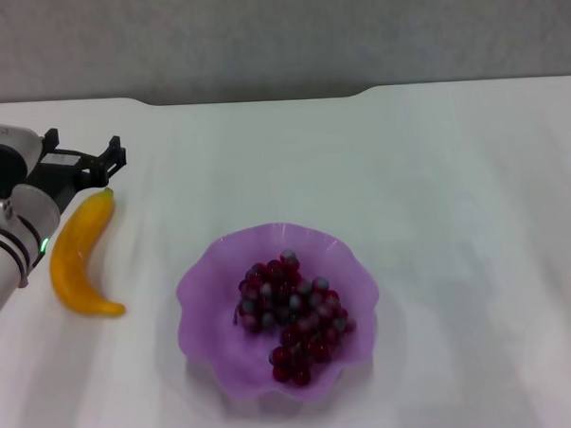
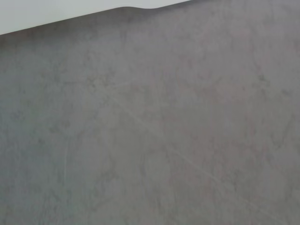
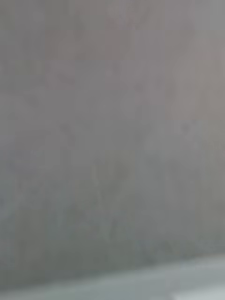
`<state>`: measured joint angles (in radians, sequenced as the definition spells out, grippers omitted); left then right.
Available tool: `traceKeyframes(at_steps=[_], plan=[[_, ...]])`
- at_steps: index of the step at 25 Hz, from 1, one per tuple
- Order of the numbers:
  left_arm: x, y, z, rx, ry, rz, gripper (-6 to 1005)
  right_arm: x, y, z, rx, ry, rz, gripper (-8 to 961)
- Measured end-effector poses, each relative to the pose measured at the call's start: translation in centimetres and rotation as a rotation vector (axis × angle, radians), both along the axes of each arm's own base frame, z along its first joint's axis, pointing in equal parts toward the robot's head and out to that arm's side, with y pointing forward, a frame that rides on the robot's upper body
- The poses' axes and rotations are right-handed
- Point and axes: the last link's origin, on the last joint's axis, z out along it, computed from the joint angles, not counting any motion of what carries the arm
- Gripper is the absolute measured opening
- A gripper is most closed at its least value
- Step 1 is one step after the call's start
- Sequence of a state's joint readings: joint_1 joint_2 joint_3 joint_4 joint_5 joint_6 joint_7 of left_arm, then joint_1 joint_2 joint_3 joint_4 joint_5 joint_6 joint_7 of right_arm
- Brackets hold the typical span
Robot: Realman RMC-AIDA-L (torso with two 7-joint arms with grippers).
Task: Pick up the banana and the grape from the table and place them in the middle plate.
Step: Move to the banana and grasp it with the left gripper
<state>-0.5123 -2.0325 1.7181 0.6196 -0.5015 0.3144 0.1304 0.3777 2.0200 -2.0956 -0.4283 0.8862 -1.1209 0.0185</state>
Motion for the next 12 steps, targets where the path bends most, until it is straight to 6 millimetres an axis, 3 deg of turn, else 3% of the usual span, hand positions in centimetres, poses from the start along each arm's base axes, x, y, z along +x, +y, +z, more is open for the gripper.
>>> traceKeyframes(at_steps=[5,12], plan=[[0.0,0.0,0.1,0.006,-0.001,-0.005,892,2.4,-0.9,1.7,0.100,0.086,-0.105,891],[0.0,0.0,-0.1,-0.004,-0.009,0.008,891,3.0,-1.0,1.5,0.068,0.126,-0.097,891]])
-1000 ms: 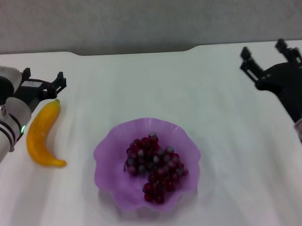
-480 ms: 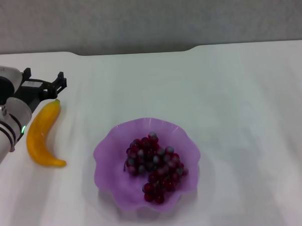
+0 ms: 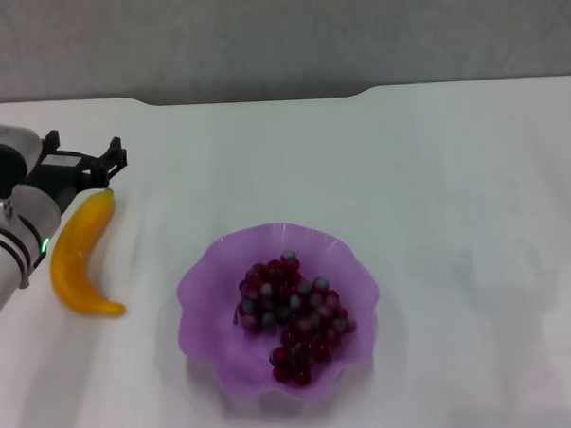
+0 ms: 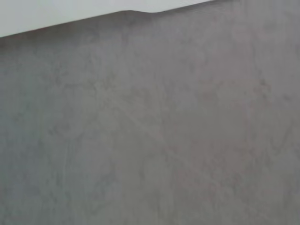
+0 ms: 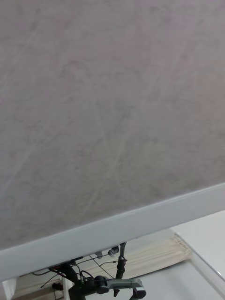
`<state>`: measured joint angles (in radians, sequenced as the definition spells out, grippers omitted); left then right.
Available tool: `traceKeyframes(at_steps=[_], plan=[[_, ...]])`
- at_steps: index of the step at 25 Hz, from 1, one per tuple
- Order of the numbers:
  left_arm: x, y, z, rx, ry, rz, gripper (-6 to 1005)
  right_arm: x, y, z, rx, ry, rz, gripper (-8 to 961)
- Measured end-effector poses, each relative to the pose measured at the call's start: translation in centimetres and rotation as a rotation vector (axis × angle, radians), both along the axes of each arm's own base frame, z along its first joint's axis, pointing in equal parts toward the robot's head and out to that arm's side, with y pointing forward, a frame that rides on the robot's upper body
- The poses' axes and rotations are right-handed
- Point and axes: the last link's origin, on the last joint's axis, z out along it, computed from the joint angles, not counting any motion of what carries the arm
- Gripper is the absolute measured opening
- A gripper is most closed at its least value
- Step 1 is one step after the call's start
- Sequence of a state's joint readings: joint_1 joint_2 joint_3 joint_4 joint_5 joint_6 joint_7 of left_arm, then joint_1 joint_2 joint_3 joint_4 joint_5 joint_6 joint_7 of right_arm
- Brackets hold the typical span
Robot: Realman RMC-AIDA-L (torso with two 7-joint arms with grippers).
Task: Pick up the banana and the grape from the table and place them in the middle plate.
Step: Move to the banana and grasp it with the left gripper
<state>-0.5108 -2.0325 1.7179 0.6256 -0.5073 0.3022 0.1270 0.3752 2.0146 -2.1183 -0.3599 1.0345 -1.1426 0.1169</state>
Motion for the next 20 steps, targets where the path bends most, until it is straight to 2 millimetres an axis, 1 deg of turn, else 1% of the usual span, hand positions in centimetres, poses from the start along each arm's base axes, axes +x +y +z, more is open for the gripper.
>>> traceKeyframes(at_steps=[3,10,12,16,20], plan=[[0.4,0.1,-0.1,-0.015,-0.005,0.003,891,0.1,0.0,0.0,-0.002,-0.007,-0.004,891],[2.1,0.5,-0.3,-0.105,-0.022,0.042,892,0.3,-0.1,-0.1,-0.011,-0.018,-0.008,892],[2.5,0.7,0.1,-0.126,-0.016,0.058,892,0.3,-0.1,-0.1,-0.012,-0.018,-0.008,892],[2.7,0.9,1.1,-0.159,0.003,0.099,892,0.0,-0.1,-0.4,-0.029,-0.026,0.003,892],[2.2,1.4,2.9,-0.121,-0.021,0.134,892,-0.3,0.1,-0.8,-0.046,-0.035,0.017,892]])
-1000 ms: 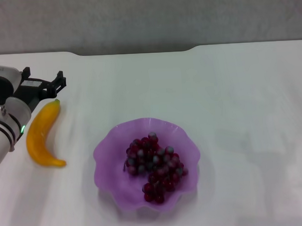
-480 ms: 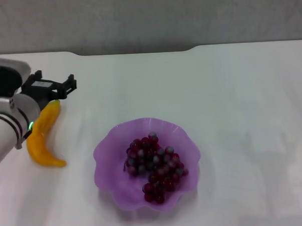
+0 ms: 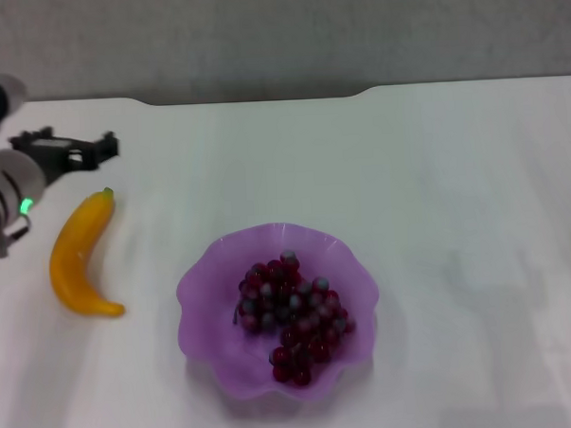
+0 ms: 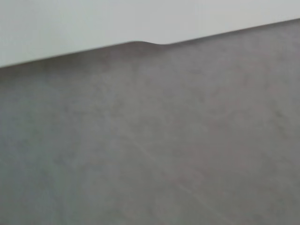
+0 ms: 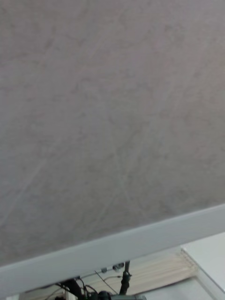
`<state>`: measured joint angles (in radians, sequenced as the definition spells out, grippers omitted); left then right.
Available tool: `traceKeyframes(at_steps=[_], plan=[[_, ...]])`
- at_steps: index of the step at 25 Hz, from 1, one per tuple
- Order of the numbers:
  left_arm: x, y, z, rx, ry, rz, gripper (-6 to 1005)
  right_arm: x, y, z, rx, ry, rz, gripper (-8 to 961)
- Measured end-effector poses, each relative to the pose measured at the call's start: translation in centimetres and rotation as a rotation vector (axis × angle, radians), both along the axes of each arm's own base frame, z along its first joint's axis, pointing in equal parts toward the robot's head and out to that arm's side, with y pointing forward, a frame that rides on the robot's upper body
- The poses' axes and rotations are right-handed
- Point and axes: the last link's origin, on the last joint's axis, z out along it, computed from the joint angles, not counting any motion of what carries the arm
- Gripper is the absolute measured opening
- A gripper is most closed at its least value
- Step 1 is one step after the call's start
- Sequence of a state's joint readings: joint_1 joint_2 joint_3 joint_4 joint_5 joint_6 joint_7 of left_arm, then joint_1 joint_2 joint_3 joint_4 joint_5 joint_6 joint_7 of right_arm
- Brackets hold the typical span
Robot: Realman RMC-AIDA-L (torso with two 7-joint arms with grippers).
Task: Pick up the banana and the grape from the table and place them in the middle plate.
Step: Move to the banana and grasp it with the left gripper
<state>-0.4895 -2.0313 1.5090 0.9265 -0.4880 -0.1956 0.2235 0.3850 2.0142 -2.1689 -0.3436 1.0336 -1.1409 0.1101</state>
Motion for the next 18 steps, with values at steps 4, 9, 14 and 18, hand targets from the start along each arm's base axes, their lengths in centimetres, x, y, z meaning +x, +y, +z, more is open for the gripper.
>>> traceKeyframes(at_steps=[4,9,14,18], plan=[[-0.8,0.2,1.4,0.003,0.007,0.064,891,-0.1,0.0,-0.1,-0.007,-0.003,0.005,891],[-0.3,0.1,2.0,-0.053,0.039,0.117,891,-0.4,0.3,-0.2,-0.008,-0.004,0.012,891],[-0.4,-0.2,1.6,-0.119,0.076,0.169,891,-0.5,0.4,-0.4,-0.022,-0.007,0.015,892],[-1.1,-0.5,0.9,-0.153,0.089,0.199,891,-0.5,0.5,-0.5,-0.026,-0.007,0.014,891]])
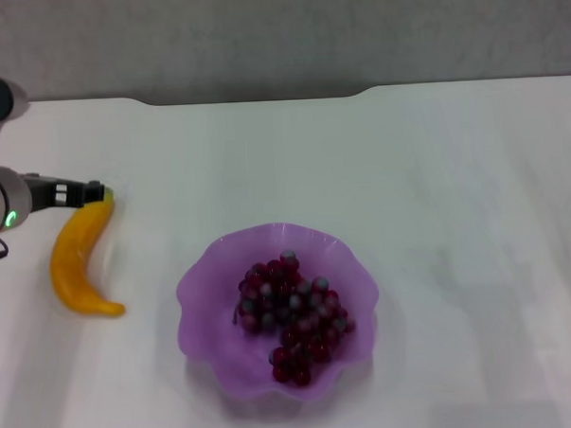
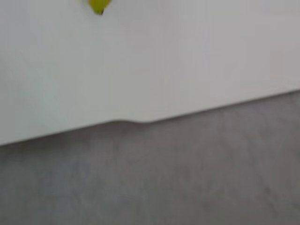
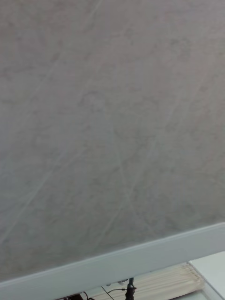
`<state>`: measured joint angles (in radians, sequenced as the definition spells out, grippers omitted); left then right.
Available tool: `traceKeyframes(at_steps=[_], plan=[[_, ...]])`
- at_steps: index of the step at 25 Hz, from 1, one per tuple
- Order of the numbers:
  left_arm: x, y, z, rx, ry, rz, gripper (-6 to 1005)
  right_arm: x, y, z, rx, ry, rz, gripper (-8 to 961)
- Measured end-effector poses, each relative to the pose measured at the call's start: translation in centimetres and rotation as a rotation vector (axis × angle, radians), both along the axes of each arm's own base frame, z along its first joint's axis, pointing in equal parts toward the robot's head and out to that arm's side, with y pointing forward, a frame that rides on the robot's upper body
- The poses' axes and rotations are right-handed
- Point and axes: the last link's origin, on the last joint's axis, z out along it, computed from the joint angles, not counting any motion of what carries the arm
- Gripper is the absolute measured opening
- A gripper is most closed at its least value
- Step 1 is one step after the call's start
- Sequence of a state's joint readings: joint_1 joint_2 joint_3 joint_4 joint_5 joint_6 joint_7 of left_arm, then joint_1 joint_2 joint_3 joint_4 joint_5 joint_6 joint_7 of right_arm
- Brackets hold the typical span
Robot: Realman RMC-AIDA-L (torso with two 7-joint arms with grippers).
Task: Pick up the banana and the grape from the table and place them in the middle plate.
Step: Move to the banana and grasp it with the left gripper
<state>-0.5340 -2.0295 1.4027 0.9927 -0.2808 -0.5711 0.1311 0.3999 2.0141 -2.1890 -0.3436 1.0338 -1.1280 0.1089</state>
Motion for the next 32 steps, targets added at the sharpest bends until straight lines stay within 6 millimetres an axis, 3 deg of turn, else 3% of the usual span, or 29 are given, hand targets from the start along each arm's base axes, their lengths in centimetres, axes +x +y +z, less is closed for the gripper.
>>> traceKeyframes(at_steps=[19,32], plan=[[-3.4,-0.2,-2.8,-0.028,-0.019,0.106,892,-0.5,0.2,-0.3,-0.012,0.001,0.017,892],[-5.0,-0.5,-3.3,-0.008,-0.004,0.119,892,-0.9,0.3,-0.7,-0.024,-0.001,0.029,892]])
